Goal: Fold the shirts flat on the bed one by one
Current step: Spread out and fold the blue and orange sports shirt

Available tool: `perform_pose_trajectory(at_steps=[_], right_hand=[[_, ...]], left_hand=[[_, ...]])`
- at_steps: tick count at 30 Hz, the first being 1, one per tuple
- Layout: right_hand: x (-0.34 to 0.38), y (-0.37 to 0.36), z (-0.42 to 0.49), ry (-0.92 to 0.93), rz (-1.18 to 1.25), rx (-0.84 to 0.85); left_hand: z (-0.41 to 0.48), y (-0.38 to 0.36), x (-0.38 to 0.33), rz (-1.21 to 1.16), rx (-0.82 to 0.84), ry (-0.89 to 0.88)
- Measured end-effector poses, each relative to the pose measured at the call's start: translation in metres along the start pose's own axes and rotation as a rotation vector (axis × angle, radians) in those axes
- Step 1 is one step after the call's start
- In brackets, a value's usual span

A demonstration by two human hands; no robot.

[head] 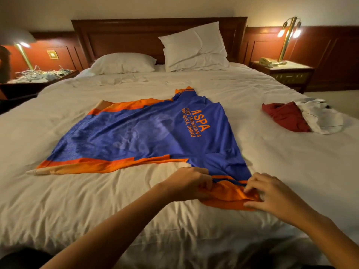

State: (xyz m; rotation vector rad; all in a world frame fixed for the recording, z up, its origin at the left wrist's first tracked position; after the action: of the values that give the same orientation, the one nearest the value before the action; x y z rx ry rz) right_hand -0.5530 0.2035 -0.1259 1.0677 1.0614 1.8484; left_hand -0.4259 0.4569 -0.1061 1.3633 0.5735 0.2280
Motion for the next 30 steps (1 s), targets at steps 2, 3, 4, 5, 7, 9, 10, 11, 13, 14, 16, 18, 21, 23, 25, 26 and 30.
perform_pose_trajectory(at_steps=[2,3,4,5,7,9,10,11,13,14,16,18,21,23,25,26,30], right_hand=[[0.000,0.004,-0.001,-0.003,0.024,-0.038],[-0.001,0.008,-0.001,-0.002,0.052,-0.054],[0.000,0.014,0.000,0.017,0.078,-0.070],[0.002,0.021,0.003,0.037,0.101,-0.074],[0.010,0.036,0.011,0.061,0.166,-0.007],[0.018,0.045,0.020,0.037,0.239,0.162],[0.022,0.047,0.026,0.009,0.256,0.260],[0.024,0.048,0.031,-0.019,0.258,0.349],[0.027,0.044,0.043,-0.101,0.269,0.443],[0.026,0.040,0.048,-0.156,0.265,0.421],[0.017,0.027,0.061,-0.282,0.258,0.265],[0.003,0.010,0.072,-0.431,0.301,0.053],[-0.012,-0.017,0.082,-0.713,0.296,-0.190],[-0.011,-0.032,0.090,-0.768,-0.038,-0.149],[0.000,-0.046,0.110,-0.630,-0.301,-0.036],[0.006,-0.054,0.122,-0.556,-0.292,0.039],[0.021,-0.083,0.160,-0.549,-0.138,0.202]], left_hand=[[-0.003,0.005,0.002,-0.071,0.012,-0.023],[-0.005,0.009,0.004,-0.098,0.009,-0.030],[-0.007,0.015,0.008,-0.118,0.007,-0.024],[-0.010,0.021,0.012,-0.140,0.010,-0.005],[-0.016,0.034,0.019,-0.204,0.037,0.035],[-0.023,0.040,0.022,-0.231,0.089,0.042],[-0.027,0.039,0.021,-0.216,0.142,0.044],[-0.029,0.037,0.021,-0.190,0.219,0.054],[-0.032,0.030,0.022,-0.156,0.372,0.117],[-0.032,0.028,0.025,-0.161,0.387,0.161],[-0.027,0.031,0.036,-0.206,0.265,0.261],[-0.023,0.038,0.056,-0.248,0.053,0.344],[-0.032,0.046,0.108,-0.238,-0.216,0.528],[-0.051,0.051,0.153,-0.217,-0.357,0.740],[-0.083,0.058,0.196,-0.154,-0.401,1.028],[-0.101,0.061,0.217,-0.133,-0.390,1.163],[-0.173,0.069,0.274,-0.071,-0.248,1.500]])
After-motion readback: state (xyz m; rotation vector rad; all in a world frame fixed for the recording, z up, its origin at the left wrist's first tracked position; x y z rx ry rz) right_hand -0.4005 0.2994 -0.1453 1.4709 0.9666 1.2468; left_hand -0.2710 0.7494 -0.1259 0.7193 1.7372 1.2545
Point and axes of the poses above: each hand's wrist, its own z-axis towards the middle knuckle, its own y-axis out of the back of the hand, x = y × z, the point moved 1 cm from there along z, towards the middle knuckle, and after that the axes turned 10 degrees about y, right-handed, at the moved point
